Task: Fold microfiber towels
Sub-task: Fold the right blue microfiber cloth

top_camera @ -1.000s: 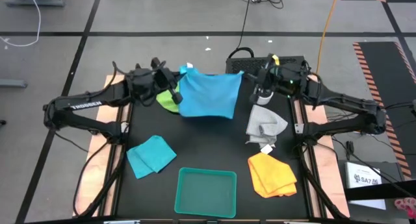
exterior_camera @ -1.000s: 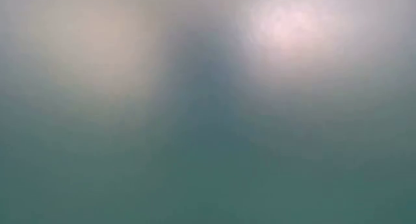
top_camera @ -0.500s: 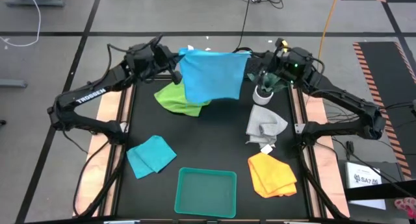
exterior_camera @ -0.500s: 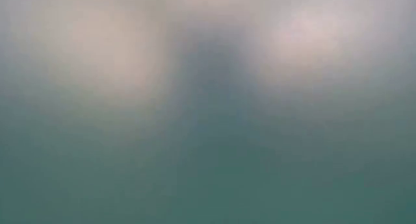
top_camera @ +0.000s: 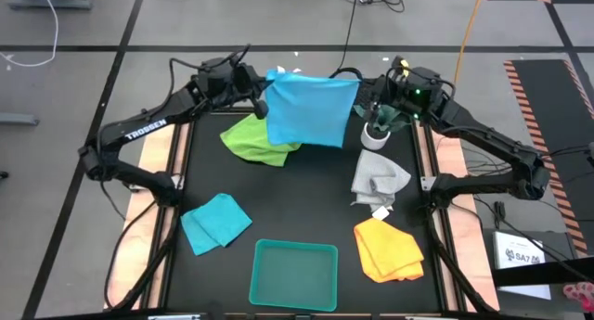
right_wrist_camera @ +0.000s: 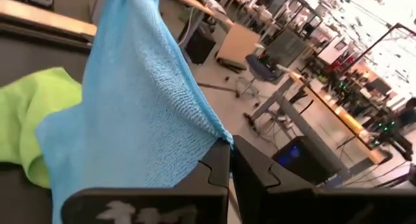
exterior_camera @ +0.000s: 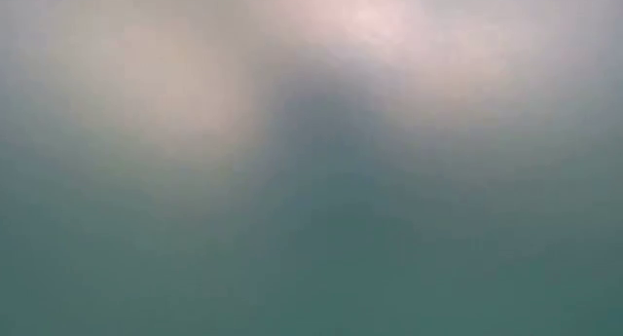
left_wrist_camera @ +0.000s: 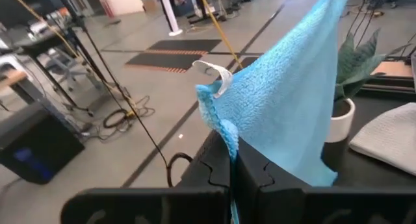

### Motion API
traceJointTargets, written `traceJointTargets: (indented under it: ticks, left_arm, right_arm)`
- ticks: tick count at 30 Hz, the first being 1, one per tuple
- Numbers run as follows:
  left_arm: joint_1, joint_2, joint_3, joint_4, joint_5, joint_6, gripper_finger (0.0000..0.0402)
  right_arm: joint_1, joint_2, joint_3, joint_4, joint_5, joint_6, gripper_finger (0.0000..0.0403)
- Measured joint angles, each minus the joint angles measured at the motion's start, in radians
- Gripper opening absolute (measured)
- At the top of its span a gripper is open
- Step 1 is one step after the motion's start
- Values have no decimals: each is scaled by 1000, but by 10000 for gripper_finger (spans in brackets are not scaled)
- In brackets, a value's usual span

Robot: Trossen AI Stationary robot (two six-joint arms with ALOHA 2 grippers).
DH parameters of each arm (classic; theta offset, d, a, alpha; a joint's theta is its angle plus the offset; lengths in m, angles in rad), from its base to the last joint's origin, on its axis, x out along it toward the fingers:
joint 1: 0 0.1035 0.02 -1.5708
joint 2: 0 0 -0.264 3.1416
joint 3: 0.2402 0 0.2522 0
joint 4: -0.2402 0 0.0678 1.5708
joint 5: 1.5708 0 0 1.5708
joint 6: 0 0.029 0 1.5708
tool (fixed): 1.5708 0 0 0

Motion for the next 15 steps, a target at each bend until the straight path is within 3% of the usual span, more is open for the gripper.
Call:
traceJointTargets:
  ticks: [8, 15]
  left_arm:
    - [47, 1, 69, 92, 12, 36, 0]
    - [59, 0, 124, 56, 73, 41, 0]
  right_arm:
    - [-18, -7, 0, 201, -1, -99, 0]
    - [-29, -4, 0, 147, -1, -116, 0]
